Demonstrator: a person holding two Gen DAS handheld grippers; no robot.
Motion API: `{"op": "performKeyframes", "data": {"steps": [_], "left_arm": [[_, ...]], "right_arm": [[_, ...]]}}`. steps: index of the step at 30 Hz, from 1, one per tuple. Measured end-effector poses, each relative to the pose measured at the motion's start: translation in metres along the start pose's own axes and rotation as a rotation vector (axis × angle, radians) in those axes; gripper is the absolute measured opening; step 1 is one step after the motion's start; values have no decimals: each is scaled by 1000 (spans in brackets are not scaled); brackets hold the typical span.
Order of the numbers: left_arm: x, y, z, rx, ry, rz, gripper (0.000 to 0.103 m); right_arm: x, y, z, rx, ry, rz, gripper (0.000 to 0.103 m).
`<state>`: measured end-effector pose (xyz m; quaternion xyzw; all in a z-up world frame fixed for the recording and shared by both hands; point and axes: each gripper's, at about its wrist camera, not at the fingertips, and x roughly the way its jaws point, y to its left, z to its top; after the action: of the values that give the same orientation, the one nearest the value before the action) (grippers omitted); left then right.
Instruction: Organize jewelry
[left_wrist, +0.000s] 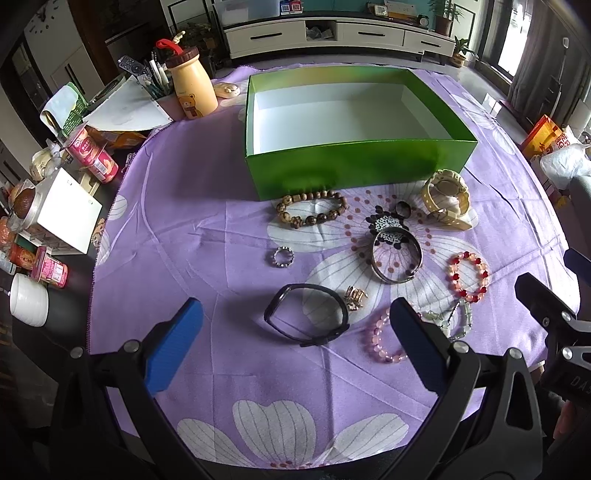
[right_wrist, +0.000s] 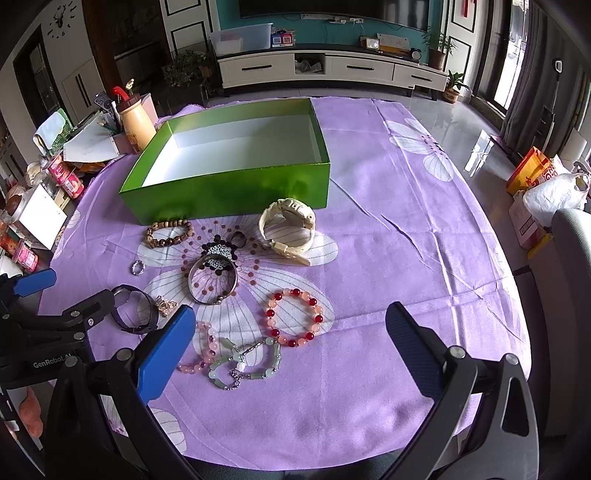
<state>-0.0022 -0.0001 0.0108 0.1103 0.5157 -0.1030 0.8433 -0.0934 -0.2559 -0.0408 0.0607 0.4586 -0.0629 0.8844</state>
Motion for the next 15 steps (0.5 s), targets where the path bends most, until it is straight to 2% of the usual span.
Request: {"op": "performKeyframes", "data": {"steps": [15], "left_arm": [[-1, -3, 0, 3, -9, -13, 101]], "right_arm": [[0, -3, 0, 8, -1, -3, 102]]}}
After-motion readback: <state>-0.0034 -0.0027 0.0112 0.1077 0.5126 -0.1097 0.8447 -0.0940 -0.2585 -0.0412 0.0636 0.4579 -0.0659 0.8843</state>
